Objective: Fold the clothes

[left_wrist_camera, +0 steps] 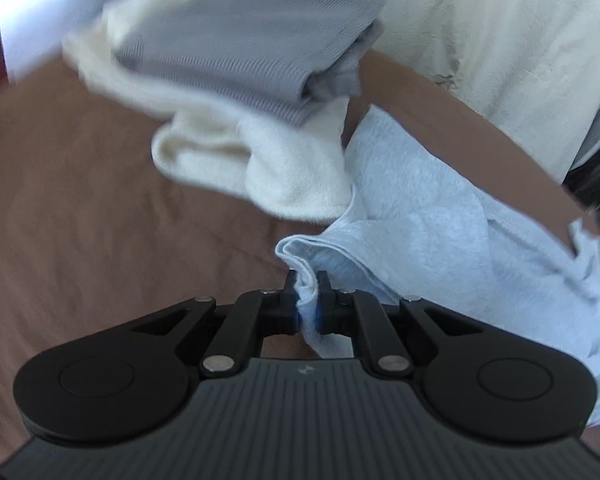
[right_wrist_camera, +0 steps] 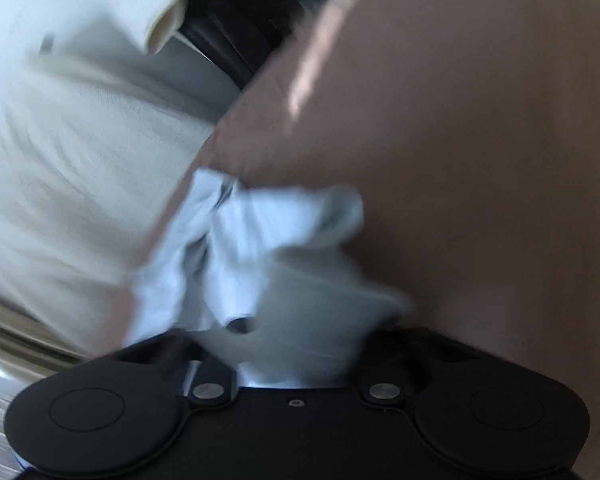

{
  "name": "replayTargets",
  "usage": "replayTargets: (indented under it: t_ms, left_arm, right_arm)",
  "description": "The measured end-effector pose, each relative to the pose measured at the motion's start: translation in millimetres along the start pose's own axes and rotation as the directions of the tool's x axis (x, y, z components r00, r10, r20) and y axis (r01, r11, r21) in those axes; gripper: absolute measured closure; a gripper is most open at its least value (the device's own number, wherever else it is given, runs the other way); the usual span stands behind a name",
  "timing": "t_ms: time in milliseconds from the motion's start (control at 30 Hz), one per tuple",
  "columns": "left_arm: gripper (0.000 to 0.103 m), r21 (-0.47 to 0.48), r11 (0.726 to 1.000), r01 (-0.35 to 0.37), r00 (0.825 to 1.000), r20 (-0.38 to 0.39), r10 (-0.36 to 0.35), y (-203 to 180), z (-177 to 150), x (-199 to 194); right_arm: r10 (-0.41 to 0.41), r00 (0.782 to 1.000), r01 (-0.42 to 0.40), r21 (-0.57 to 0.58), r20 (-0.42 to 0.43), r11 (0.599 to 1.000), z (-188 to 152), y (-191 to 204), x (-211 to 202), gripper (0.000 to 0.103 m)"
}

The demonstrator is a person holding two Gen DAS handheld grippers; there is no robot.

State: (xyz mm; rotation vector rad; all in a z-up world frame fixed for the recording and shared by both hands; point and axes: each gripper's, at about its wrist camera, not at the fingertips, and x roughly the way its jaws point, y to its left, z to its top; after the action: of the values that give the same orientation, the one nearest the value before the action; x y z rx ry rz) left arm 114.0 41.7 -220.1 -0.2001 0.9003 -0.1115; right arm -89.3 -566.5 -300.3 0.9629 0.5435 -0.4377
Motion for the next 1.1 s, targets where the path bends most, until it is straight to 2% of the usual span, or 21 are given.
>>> replayTargets:
  t_ms: [133,200,300,333,400,500,600,700,767,867,933,1000,1033,1100]
  left_arm:
    - [0.097,0.112,0.993,-0.030,0.998,0.061,0.023,-21,-10,-22]
    - [0.097,0.124,0.992,-0.030,0.998,0.052,0.024,-23,-13,-20]
    - [0.097,0.130,0.991,-0.043,0.998,0.058,0.036,-25,-13,-17]
    - [0.097,0.144,0.989,-0.046,0.996,0.076,0.036,-28,-12,-20]
    - [0.097,0.174,0.983,-0.055,0.992,0.122,0.034,-36,-11,-28]
    - [0.097,0.177,0.983,-0.042,0.991,0.133,0.018,-40,-13,-38]
    - [0.097,0.119,0.993,0.023,0.997,0.071,-0.031,-27,-17,-41]
    - [0.096,0.077,0.995,0.066,0.998,0.003,-0.067,-15,-28,-40]
    - [0.096,0.091,0.993,0.082,0.997,-0.025,-0.080,-17,-38,-42]
    - [0.095,0.185,0.981,0.052,0.996,-0.078,-0.038,-23,-52,-39]
    - [0.095,0.159,0.986,0.048,0.992,-0.122,-0.029,-16,-49,-32]
    - [0.094,0.054,0.996,0.066,0.995,-0.077,-0.061,-2,-38,-42]
    - [0.094,-0.009,0.997,0.079,0.996,-0.039,-0.079,6,-32,-50]
    - [0.089,-0.025,0.996,0.081,0.995,0.057,-0.080,12,-23,-66]
  right_arm:
    - [-0.100,0.990,0.121,-0.215,0.104,0.969,-4,25,-18,0.099]
    - [-0.140,0.977,0.186,-0.314,0.163,0.931,-7,37,-27,0.099]
    - [-0.186,0.948,0.287,-0.447,0.257,0.847,-10,56,-41,0.099]
    - [-0.204,0.941,0.312,-0.459,0.269,0.832,-11,55,-39,0.099]
    - [-0.231,0.939,0.323,-0.427,0.253,0.845,-10,44,-31,0.099]
    - [-0.211,0.938,0.318,-0.437,0.277,0.841,-5,52,-52,0.099]
    - [-0.199,0.929,0.330,-0.457,0.311,0.826,3,65,-70,0.099]
    - [-0.244,0.912,0.378,-0.449,0.329,0.810,9,59,-73,0.099]
    - [-0.285,0.911,0.394,-0.429,0.297,0.813,10,38,-67,0.099]
    - [-0.349,0.907,0.419,-0.401,0.236,0.815,10,7,-54,0.094]
    - [-0.393,0.902,0.432,-0.399,0.180,0.809,4,-7,-40,0.094]
    - [-0.436,0.883,0.467,-0.407,0.173,0.785,-4,-10,-33,0.083]
    - [-0.457,0.873,0.485,-0.419,0.174,0.767,-4,-7,-29,0.083]
    - [-0.489,0.850,0.522,-0.439,0.197,0.731,-1,4,-28,0.073]
